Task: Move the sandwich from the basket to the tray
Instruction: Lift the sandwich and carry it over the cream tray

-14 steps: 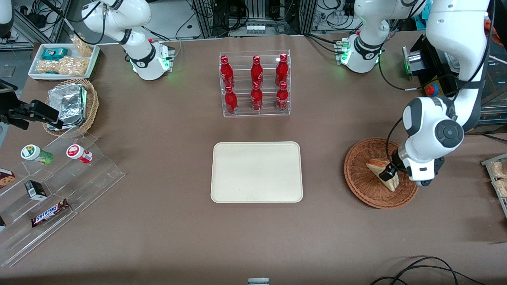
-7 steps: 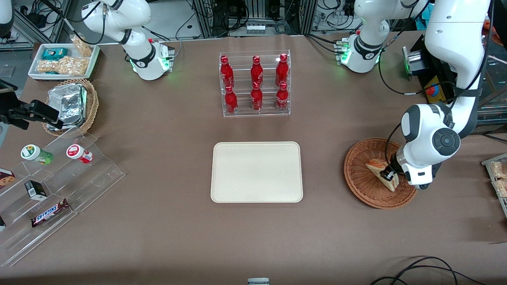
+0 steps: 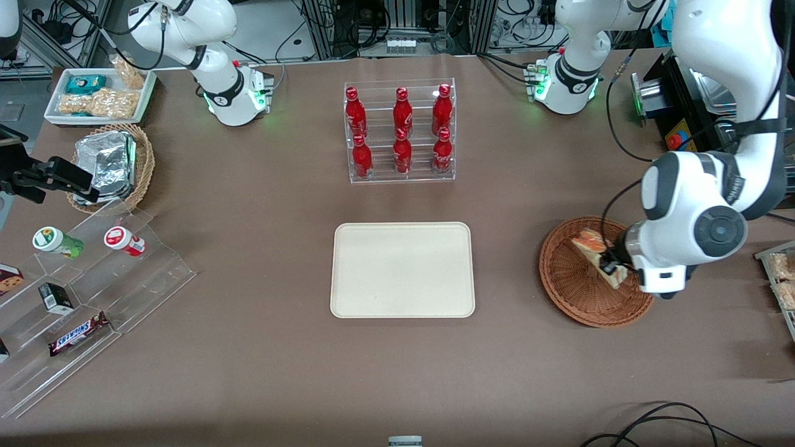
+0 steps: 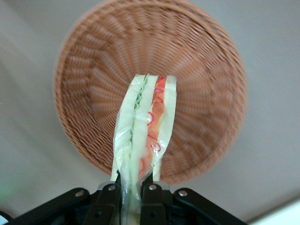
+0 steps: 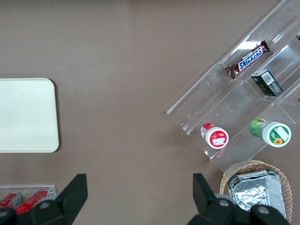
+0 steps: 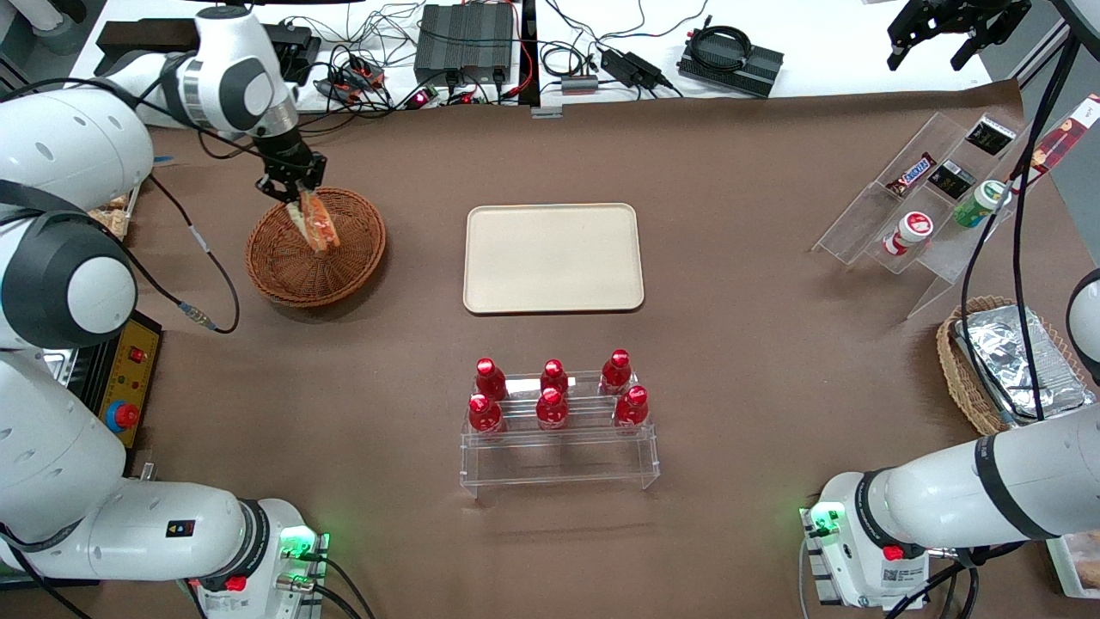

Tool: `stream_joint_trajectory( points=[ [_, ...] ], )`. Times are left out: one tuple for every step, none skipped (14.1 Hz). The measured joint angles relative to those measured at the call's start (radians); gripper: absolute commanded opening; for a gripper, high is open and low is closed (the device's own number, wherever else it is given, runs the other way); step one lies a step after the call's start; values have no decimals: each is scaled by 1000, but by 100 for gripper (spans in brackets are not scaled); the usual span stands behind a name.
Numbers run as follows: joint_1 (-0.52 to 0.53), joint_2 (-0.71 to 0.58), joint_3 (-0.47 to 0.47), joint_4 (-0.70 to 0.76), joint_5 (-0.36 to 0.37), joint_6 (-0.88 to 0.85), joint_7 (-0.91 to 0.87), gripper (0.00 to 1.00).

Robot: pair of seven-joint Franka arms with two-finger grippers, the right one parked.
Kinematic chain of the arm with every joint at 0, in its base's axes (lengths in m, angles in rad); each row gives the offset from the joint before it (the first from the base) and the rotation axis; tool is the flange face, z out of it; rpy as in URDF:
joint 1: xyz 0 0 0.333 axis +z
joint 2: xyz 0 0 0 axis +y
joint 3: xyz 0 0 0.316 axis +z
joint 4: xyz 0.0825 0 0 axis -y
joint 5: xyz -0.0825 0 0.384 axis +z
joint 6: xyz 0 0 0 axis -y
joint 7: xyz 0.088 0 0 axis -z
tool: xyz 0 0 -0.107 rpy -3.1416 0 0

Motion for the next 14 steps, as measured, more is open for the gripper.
stream_joint_trajectory(
  points=[
    [-40,5,-2,1,0,8,-2,4],
    [-82,14,-4,1,0,26,-4,2],
    [-123,27,-6,2,0,52,-3,3],
    [-164,44,-8,10,0,81,8,4],
    [-205,67,-11,30,0,104,29,4],
    [-243,93,-13,61,0,113,47,3],
    [-277,125,-18,102,-5,117,58,3],
    [-305,161,-30,150,-18,120,65,1],
    [-328,198,-45,201,-27,122,67,0],
    [-346,236,-63,252,-29,124,69,0],
    [-363,272,-79,300,-29,127,71,0],
    [-384,308,-92,341,-29,138,72,0],
    [-412,341,-97,374,-29,156,72,0],
    [-440,370,-98,400,-29,173,71,0]
  ],
)
